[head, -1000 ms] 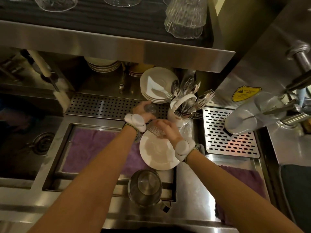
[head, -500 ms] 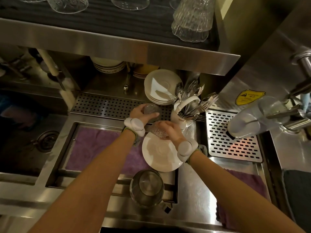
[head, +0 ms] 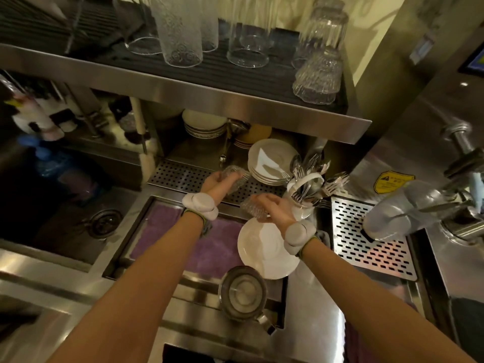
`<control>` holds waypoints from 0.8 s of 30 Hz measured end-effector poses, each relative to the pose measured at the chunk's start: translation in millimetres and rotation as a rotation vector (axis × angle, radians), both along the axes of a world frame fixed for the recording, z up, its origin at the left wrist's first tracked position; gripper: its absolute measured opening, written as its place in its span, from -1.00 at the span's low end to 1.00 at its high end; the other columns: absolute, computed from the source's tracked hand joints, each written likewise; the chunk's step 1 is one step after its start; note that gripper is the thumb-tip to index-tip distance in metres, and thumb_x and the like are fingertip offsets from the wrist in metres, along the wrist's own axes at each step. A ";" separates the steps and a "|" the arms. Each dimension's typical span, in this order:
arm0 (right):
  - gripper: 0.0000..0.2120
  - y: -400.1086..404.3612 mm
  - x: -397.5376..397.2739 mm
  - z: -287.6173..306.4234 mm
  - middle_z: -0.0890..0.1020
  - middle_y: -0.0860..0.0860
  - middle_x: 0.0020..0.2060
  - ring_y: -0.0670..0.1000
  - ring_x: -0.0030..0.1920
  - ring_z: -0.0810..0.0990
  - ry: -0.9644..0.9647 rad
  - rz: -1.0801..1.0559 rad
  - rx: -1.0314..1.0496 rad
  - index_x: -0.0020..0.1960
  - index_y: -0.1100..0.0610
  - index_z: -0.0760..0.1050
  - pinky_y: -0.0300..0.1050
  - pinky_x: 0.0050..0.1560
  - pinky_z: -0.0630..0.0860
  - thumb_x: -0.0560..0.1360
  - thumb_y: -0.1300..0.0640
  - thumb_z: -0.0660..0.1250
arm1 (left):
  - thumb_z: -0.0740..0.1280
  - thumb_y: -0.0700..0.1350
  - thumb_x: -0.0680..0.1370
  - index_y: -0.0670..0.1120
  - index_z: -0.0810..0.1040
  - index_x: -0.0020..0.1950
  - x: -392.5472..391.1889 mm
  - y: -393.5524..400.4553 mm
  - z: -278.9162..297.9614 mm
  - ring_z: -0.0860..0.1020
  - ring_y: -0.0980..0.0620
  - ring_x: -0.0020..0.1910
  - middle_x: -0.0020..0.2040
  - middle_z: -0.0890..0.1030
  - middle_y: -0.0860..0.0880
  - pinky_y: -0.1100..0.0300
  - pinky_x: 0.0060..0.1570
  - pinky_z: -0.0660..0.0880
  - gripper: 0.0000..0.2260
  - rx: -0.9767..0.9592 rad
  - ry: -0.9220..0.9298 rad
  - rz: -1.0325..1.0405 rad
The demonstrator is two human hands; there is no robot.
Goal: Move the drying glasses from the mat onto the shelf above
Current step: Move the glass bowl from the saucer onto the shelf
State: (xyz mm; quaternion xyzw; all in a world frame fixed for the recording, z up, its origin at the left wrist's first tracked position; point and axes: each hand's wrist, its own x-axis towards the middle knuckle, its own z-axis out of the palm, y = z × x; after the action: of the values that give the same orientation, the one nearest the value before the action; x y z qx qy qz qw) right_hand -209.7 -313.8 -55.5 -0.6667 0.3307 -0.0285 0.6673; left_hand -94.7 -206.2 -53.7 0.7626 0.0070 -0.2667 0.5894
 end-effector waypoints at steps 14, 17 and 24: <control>-0.82 31.1 4.7 61.1 0.60 0.15 0.10 0.11 0.15 0.54 -0.172 0.113 -0.110 0.07 0.11 0.55 0.17 0.24 0.50 0.54 0.07 0.26 | 0.29 -0.09 0.54 -0.09 0.50 0.14 -33.6 47.5 81.0 0.54 0.02 0.05 0.02 0.58 -0.05 0.36 -0.16 0.53 -0.80 -0.320 -0.239 -0.149; -0.81 33.6 10.2 70.5 0.55 0.06 0.05 0.07 0.14 0.50 -0.202 0.129 -0.113 0.09 0.10 0.53 0.07 0.13 0.56 0.56 0.07 0.22 | 0.29 -0.06 0.54 -0.12 0.47 0.22 -32.9 51.3 96.9 0.53 -0.07 0.13 0.11 0.56 -0.11 0.15 0.02 0.51 -0.71 -0.363 -0.270 -0.166; -0.81 42.8 21.9 96.7 0.56 -0.04 -0.04 -0.02 0.08 0.49 -0.310 0.176 -0.126 0.09 0.11 0.55 -0.06 -0.10 0.57 0.57 0.09 0.22 | 0.32 0.11 0.41 0.11 0.55 0.03 -36.6 57.2 133.3 0.58 0.14 -0.06 -0.11 0.64 0.16 0.27 -0.14 0.45 -0.77 -0.487 -0.344 -0.147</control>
State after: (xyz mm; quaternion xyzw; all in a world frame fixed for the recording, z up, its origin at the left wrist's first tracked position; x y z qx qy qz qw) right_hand -187.8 -271.0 41.2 -0.7212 0.1620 -0.0932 0.6671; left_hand -131.3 -149.0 79.7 0.6313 -0.2121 -0.1697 0.7264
